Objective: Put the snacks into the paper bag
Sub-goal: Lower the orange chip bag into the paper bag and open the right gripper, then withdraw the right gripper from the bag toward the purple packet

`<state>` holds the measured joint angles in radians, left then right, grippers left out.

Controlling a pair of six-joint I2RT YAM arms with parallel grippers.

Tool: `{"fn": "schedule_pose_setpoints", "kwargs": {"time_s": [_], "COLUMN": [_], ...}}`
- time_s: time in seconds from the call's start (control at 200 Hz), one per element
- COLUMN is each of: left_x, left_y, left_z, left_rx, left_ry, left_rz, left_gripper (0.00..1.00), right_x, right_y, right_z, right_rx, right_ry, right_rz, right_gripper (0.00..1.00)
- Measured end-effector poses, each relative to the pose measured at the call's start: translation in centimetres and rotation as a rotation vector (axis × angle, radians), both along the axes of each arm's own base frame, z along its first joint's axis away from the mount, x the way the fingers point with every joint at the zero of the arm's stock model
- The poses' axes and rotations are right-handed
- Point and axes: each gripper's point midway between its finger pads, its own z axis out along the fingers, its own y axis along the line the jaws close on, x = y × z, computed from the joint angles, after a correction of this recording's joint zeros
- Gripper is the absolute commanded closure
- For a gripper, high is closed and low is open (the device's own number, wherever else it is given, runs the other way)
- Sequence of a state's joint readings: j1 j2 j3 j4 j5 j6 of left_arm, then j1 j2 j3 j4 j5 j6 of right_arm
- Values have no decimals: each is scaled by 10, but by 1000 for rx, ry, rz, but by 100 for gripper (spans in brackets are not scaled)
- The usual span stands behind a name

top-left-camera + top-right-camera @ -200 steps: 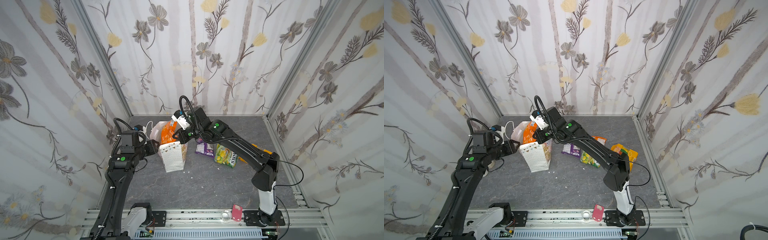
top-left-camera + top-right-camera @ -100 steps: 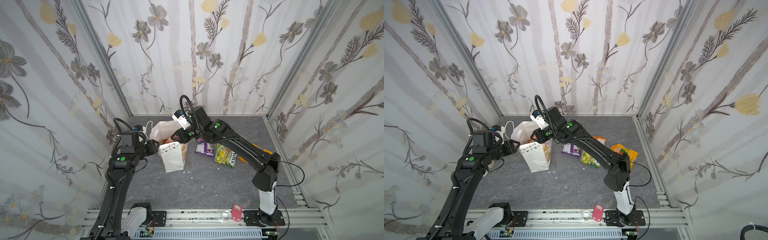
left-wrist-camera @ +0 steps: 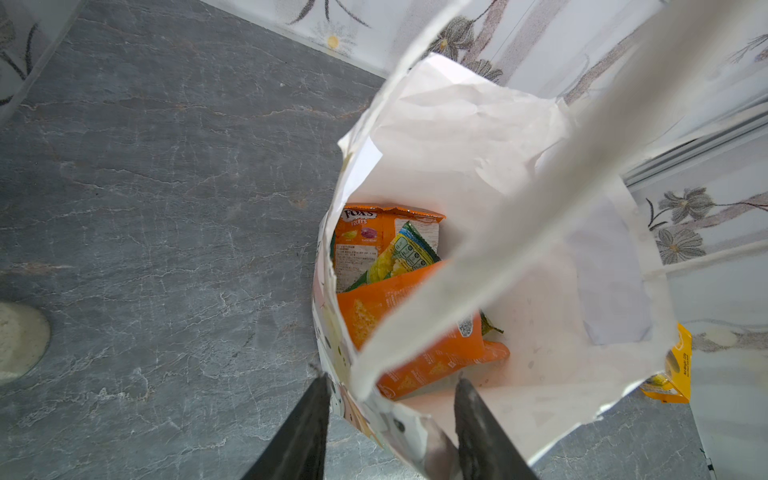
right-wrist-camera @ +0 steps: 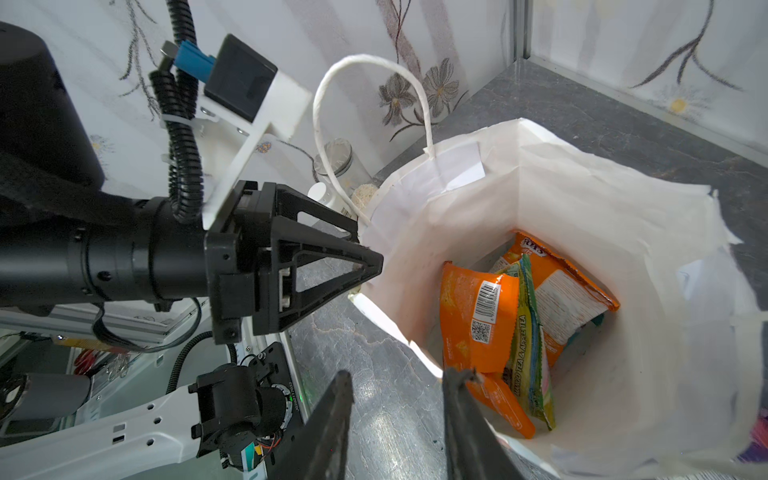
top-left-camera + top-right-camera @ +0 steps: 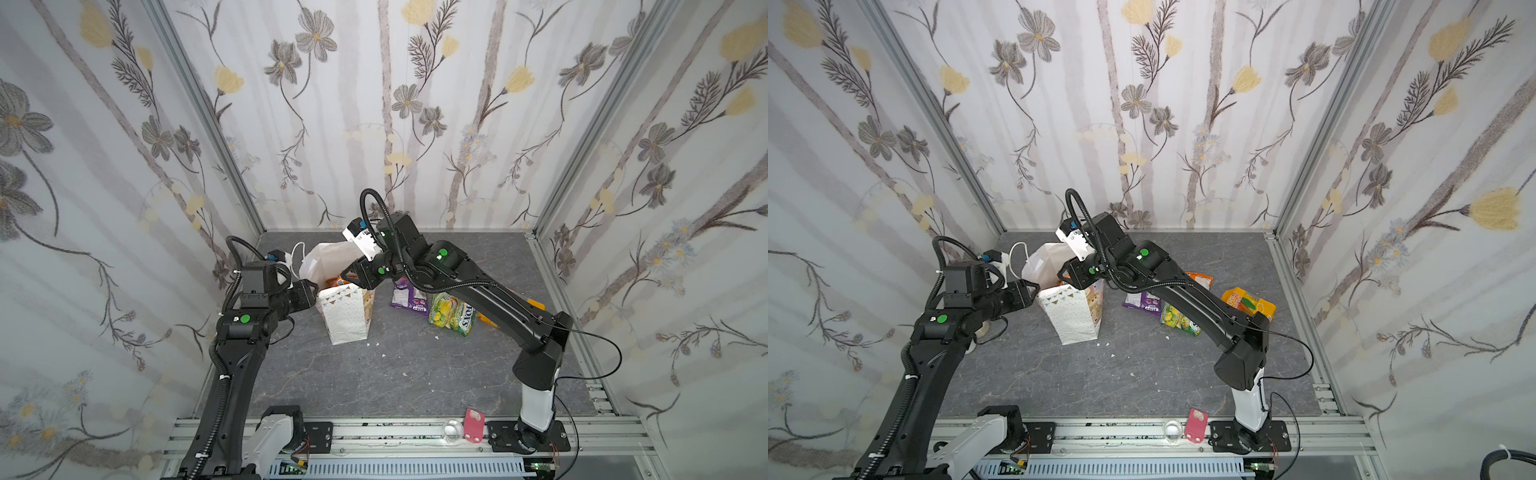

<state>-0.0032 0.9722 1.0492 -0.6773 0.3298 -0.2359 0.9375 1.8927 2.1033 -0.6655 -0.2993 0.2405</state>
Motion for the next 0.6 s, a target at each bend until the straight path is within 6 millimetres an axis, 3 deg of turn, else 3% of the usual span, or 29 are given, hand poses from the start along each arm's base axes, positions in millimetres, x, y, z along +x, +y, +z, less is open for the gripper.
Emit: {"fn": "schedule_pose_setpoints", "kwargs": {"time_s": [0.115,0.24,0.37,0.6], "left_x": [-1,-2,-2,-1], "left_y": [0,0,1,1], "left_z": [2,3,4,10], "left_rx": [0,0,2,3], "left_ry": [-6,-11,-16,-27], "left_rz": [0,1,3,4], "left_gripper": [52,51,51,50], "right_x": [-11,-22,-27,-34], "right_y": [-5,-20,-51,-125], "right_z": [14,9,-7,-41], "right_rx": [14,-1,-40,-63], "right_ry": [-36,-75,-139,-233], "right_rz": [-1,-35,-135,-329], "right_gripper": [63,62,61,60]}}
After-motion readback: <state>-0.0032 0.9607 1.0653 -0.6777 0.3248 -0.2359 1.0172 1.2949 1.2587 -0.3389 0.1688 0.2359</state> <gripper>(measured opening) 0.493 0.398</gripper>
